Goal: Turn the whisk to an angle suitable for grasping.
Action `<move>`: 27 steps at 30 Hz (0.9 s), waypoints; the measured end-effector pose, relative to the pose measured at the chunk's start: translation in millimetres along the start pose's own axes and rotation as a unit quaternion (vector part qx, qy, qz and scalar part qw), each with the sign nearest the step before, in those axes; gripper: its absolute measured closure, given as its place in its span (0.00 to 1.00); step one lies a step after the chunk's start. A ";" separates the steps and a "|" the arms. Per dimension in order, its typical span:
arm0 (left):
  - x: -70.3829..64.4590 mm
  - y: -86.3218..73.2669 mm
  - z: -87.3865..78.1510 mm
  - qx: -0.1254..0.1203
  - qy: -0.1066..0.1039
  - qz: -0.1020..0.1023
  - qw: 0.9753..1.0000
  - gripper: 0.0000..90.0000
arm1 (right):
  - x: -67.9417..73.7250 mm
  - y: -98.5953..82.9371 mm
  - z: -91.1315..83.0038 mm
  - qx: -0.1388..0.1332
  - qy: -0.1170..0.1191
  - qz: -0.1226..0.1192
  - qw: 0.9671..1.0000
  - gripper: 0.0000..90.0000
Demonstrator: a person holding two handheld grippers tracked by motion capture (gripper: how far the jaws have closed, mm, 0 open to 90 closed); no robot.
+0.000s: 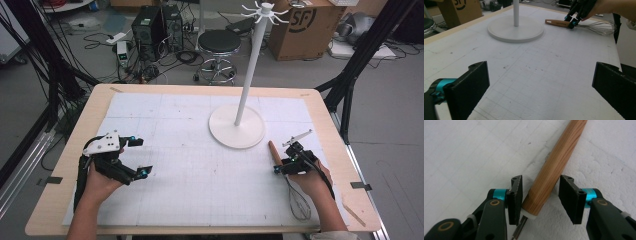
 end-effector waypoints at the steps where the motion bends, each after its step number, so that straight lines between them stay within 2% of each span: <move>1: 0.3 0.1 -0.2 0.000 0.001 0.000 1.000 0.02 | 2.0 -0.2 -0.8 0.002 0.014 -0.006 1.000 0.66; 3: 0.6 0.1 -0.6 0.000 0.001 0.000 1.000 0.02 | 6.3 -0.9 -1.3 0.008 0.029 -0.010 0.999 0.69; 7: 0.5 0.1 -0.8 0.001 0.002 0.001 1.000 0.02 | 11.8 -1.1 -2.0 0.008 0.042 -0.019 0.999 0.73; 8: 0.5 0.2 -0.8 0.000 0.001 0.001 1.000 0.02 | 16.6 -0.5 -3.0 0.009 0.047 -0.031 0.998 0.77; 9: 0.6 0.2 -0.8 0.000 0.001 0.001 1.000 0.02 | 16.6 -0.5 -3.0 0.009 0.047 -0.031 0.998 0.77; 10: 0.7 0.1 -0.7 0.000 0.001 0.001 1.000 0.02 | 22.1 0.3 -3.1 0.010 0.053 -0.047 0.997 0.80; 11: 0.7 -0.1 -0.5 0.001 0.002 0.001 1.000 0.02 | 22.1 0.3 -3.1 0.010 0.053 -0.047 0.997 0.80; 13: 0.4 -0.3 -0.2 0.002 0.002 0.001 1.000 0.02 | 26.8 1.7 -2.1 0.007 0.058 -0.065 0.996 0.80; 17: -0.1 0.6 -0.6 0.000 0.000 0.002 1.000 0.02 | 32.9 4.5 0.4 0.002 0.063 -0.083 0.995 0.80; 23: -0.1 0.9 -0.3 0.000 0.000 0.002 1.000 0.02 | 38.8 6.8 2.3 0.001 0.070 -0.088 0.994 0.79; 27: 0.1 0.5 -0.5 0.001 0.000 0.001 1.000 0.02 | 37.4 7.9 0.5 -0.012 0.071 -0.087 0.994 0.75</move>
Point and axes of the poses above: each handheld gripper's, and its own axes: z roughly forward along the jaws, y roughly out of its top, x roughly to its left, the point moved 5 cm from there along z, roughly forward along the jaws, and after that the axes turned 12 degrees about -x, right-handed, at the moved point
